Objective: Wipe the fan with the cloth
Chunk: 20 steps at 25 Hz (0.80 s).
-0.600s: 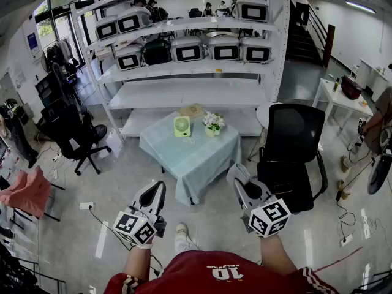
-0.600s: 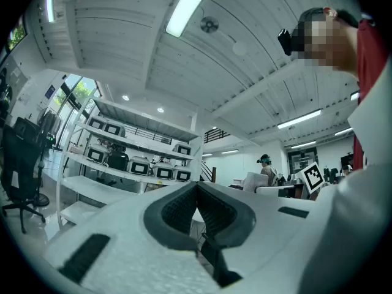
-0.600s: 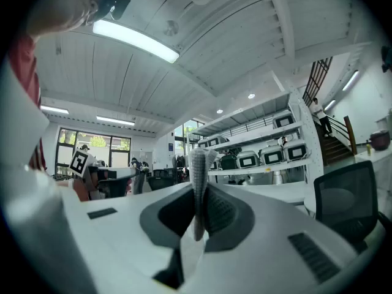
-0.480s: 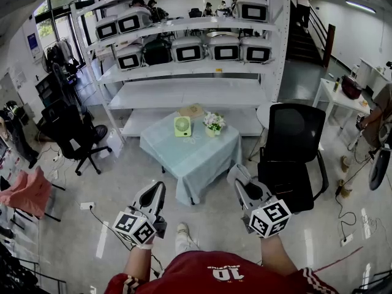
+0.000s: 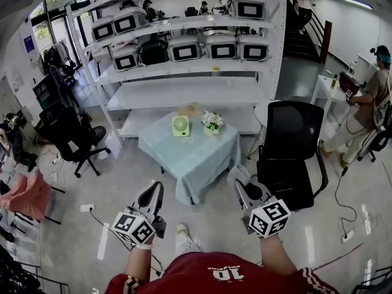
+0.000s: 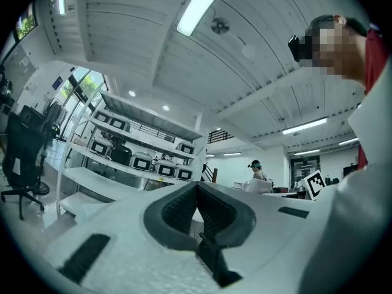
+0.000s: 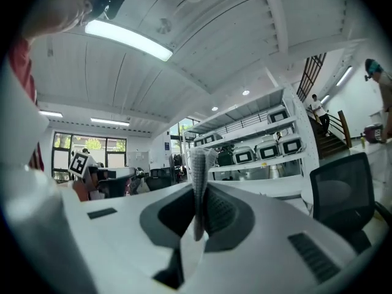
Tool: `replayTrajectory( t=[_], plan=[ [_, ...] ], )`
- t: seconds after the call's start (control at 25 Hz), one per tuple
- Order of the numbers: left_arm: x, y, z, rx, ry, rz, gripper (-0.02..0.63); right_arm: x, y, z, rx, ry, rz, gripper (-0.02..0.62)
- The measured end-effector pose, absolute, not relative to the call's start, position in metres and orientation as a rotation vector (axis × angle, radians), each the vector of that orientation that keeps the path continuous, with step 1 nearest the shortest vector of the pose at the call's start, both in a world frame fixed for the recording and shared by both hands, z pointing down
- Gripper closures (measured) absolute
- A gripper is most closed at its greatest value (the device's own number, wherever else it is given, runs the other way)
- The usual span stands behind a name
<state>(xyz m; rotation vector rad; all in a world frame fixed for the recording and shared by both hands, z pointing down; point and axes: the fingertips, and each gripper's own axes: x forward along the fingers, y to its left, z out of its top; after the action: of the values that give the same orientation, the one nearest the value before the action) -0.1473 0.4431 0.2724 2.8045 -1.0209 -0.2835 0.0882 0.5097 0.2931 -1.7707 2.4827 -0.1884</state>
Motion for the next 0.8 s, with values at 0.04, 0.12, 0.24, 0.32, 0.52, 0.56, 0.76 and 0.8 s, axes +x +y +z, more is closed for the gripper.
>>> replayTrajectory(
  t=[0.04, 0.12, 0.24, 0.32, 0.52, 0.56, 0.76, 0.8],
  plan=[
    [-0.149, 0.442, 0.274, 2.798, -1.028, -0.279, 0.606, 0.087, 0.510, 0.295, -1.767, 2.480, -0.198, 0.577],
    [-0.151, 0.439, 0.275, 2.783, -1.039, -0.279, 0.606, 0.088, 0.510, 0.297, -1.762, 2.476, -0.205, 0.577],
    [-0.152, 0.435, 0.276, 2.779, -1.048, -0.270, 0.606, 0.088, 0.506, 0.300, -1.766, 2.475, -0.212, 0.577],
    [-0.154, 0.432, 0.281, 2.783, -1.050, -0.255, 0.606, 0.087, 0.503, 0.305, -1.772, 2.474, -0.227, 0.577],
    [-0.170, 0.421, 0.290, 2.766, -1.086, -0.226, 0.606, 0.076, 0.487, 0.309, -1.758, 2.482, -0.255, 0.575],
    [-0.174, 0.418, 0.292, 2.759, -1.096, -0.224, 0.606, 0.074, 0.483, 0.309, -1.754, 2.484, -0.257, 0.575],
    [-0.196, 0.395, 0.301, 2.738, -1.139, -0.219, 0.606, 0.063, 0.456, 0.307, -1.743, 2.471, -0.254, 0.575],
    [-0.201, 0.389, 0.302, 2.731, -1.149, -0.218, 0.606, 0.060, 0.448, 0.306, -1.739, 2.468, -0.253, 0.575]
  ],
)
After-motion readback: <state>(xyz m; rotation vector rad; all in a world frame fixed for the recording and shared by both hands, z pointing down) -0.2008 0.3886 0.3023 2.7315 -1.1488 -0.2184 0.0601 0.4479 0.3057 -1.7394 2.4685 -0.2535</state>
